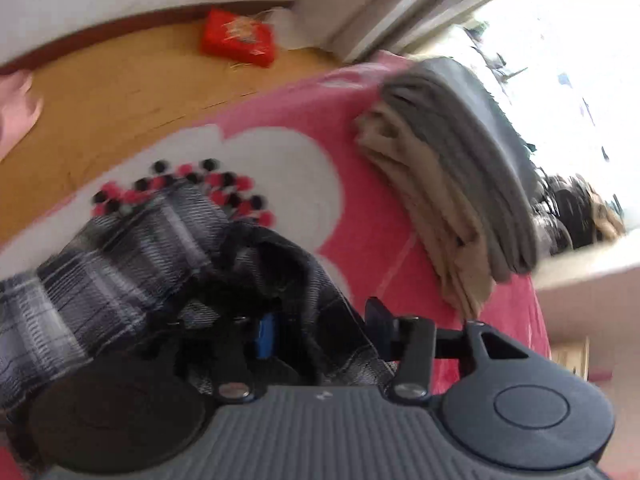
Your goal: Fold clothes
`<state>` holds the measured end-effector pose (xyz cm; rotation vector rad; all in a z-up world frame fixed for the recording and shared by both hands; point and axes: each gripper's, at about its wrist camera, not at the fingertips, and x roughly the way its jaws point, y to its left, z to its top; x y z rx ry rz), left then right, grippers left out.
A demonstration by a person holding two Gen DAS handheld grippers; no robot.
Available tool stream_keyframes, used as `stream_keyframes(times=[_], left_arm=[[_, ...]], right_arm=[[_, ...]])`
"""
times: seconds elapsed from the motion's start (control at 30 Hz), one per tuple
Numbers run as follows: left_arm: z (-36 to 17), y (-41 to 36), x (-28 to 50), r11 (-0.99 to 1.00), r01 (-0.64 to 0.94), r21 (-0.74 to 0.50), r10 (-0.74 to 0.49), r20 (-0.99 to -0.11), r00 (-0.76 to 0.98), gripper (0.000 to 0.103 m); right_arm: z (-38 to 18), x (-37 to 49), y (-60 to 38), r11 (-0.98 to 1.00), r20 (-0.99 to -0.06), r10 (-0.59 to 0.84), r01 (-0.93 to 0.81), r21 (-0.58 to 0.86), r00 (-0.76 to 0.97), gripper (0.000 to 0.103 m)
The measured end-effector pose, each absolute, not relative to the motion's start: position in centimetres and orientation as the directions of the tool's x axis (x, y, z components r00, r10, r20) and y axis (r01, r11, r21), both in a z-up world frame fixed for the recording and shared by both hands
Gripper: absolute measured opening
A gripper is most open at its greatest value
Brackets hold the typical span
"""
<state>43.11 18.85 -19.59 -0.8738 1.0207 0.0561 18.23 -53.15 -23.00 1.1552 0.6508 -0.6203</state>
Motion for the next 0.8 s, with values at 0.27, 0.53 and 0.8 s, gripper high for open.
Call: stream_keyframes(times=[0.27, 0.53, 0.8], left_arm=[[-16.1, 23.1, 38.1, 0.684, -0.401, -0.609, -0.338, -0.752, 0.566, 0.059], [-11.9, 27.7, 32.2, 0.732, -0.36, -0.579, -0.322, -0.758, 0.567, 0.068], [-19.3, 27.2, 27.6, 0.642, -0.486, -0.594, -0.378, -0.796, 0.473, 0.068]], right_arm=[[-19.4, 14.7, -52.1, 0.365, -0.771, -0.106, 0.746, 0.558, 0.628, 0.054], [-14.6, 6.3, -48.2, 0.398, -0.721, -0.102, 0.692, 0.602, 0.686, 0.062], [-22.7, 1.4, -38.4, 0.169, -0.658, 0.243, 0.637, 0.752, 0.713, 0.064]])
